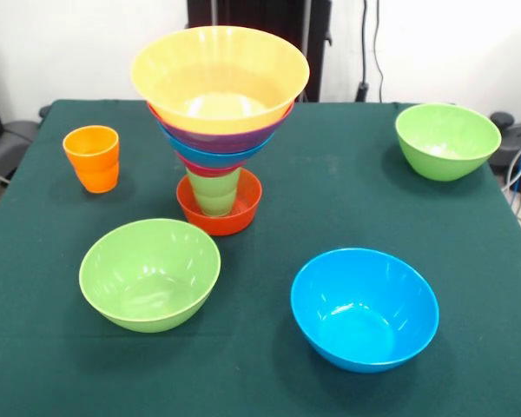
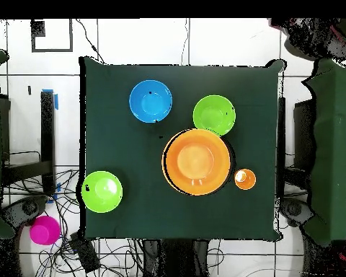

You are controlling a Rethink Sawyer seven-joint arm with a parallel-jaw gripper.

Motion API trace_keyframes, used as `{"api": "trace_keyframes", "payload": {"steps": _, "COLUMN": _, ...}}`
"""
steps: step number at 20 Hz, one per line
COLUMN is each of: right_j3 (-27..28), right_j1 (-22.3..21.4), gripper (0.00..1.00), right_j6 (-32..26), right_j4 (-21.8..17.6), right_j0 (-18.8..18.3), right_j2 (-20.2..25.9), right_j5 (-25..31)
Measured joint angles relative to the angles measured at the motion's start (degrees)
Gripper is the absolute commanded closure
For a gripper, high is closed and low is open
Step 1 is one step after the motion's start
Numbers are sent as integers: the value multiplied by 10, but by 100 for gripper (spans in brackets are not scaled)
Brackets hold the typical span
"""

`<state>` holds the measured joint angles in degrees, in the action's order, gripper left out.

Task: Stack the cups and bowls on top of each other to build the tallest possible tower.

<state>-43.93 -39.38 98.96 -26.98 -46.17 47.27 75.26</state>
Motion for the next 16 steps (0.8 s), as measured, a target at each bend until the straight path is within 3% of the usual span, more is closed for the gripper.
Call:
{"api": "trace_keyframes", "payload": {"steps": 7, "right_j3": -7, "right_j1": -3, "gripper": 0, "right_j6": 0, "right_j4": 3, "right_j0": -2, "right_j2": -16, "right_j5": 0}}
{"api": "trace_keyframes", "payload": {"steps": 16, "right_j3": -124, "right_j1": -60, "gripper": 0, "right_j6": 0, "right_j4": 22, "right_j0": -53, "right_j2": -33, "right_j5": -13}}
